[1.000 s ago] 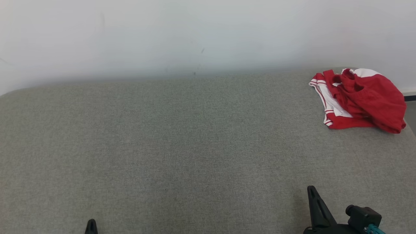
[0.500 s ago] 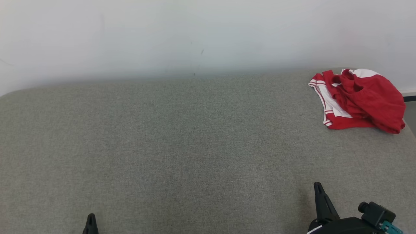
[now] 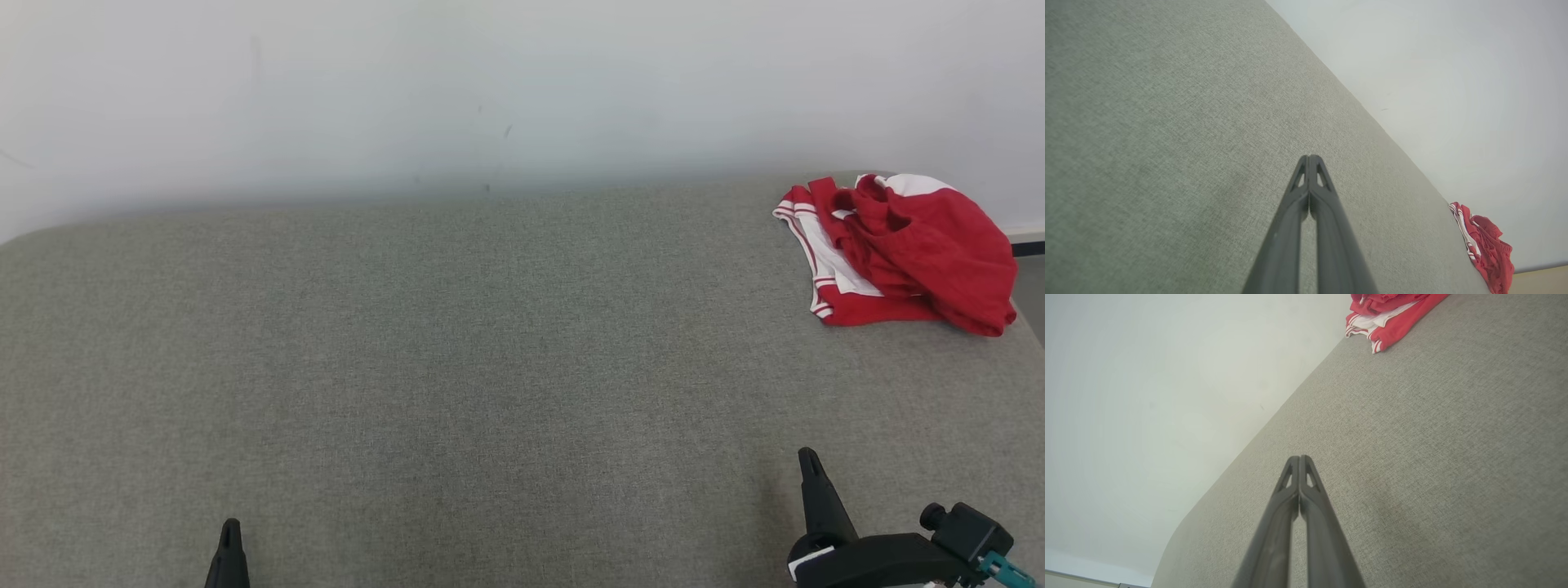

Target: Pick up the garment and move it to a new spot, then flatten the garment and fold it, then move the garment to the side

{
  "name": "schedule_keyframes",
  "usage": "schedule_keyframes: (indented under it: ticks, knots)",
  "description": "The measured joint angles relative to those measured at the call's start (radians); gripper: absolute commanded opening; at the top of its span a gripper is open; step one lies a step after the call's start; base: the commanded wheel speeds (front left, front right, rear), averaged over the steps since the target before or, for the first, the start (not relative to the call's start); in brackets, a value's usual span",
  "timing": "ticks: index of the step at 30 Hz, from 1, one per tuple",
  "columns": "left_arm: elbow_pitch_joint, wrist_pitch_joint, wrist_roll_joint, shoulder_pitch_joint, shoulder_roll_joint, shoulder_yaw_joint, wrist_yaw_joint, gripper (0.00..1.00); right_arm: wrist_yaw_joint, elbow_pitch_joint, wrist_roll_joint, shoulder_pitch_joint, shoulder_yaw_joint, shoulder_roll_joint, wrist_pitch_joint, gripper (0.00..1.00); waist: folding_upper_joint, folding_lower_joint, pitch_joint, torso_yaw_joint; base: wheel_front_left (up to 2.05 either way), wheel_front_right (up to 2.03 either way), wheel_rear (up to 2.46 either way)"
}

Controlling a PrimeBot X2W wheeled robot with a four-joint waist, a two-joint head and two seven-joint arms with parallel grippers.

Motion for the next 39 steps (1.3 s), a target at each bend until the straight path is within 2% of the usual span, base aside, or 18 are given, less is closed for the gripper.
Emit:
schedule_keyframes:
  ticks: [39]
  knots:
    - [0.001,0.104,-0.437,-0.065,0.001,0.021,-0.036,0.0,0.0,-0.018,0.444,-0.037,-0.046,0.0,0.105,0.0,0.0,0.0,-0.007,-0.003,0.0,0.0,0.0]
